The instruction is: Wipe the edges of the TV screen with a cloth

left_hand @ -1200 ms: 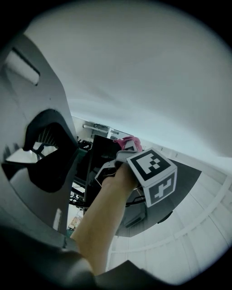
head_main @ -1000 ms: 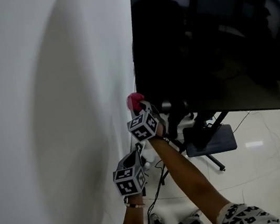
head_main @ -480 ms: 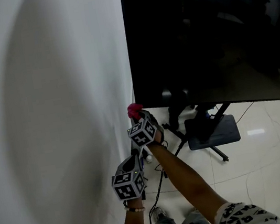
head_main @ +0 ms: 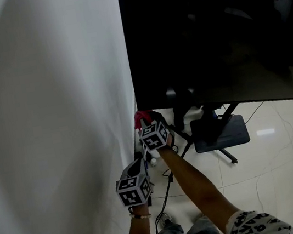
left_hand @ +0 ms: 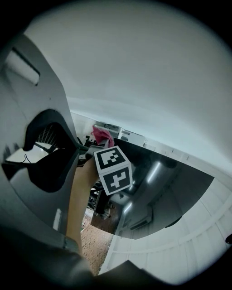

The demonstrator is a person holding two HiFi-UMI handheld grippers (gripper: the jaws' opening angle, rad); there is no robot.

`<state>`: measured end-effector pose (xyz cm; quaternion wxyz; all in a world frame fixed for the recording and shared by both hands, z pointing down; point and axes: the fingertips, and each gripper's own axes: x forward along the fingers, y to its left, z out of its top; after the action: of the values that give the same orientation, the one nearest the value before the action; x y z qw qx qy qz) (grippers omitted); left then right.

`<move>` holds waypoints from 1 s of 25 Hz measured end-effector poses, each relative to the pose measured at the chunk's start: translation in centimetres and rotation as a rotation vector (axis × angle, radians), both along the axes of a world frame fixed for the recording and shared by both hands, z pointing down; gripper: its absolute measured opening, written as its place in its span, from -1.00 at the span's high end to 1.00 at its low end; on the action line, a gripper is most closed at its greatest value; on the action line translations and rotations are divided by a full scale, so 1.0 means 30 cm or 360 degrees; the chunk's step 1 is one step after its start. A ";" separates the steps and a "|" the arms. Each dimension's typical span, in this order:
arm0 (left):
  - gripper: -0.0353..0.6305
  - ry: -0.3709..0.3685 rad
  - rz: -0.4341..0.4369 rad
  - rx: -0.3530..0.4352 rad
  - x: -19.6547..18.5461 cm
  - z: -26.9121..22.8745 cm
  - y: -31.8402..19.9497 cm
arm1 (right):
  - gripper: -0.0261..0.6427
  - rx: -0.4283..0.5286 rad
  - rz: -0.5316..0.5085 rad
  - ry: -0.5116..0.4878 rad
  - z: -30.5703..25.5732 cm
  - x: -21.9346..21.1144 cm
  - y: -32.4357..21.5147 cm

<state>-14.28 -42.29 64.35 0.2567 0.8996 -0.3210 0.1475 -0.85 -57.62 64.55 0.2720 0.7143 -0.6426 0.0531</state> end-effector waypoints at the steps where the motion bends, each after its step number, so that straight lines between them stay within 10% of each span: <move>1: 0.93 0.0001 0.0005 -0.0002 0.005 -0.004 -0.004 | 0.54 0.0037 0.0004 0.0018 -0.028 0.005 0.002; 25: 0.93 0.0012 0.0340 0.0030 0.525 -0.010 0.230 | 0.54 0.0139 0.0499 -0.0181 -0.027 0.702 0.419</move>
<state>1.47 -35.39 64.04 0.2323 0.9316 -0.2237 0.1677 20.20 -45.07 63.74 0.1922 0.8127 -0.5394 0.1073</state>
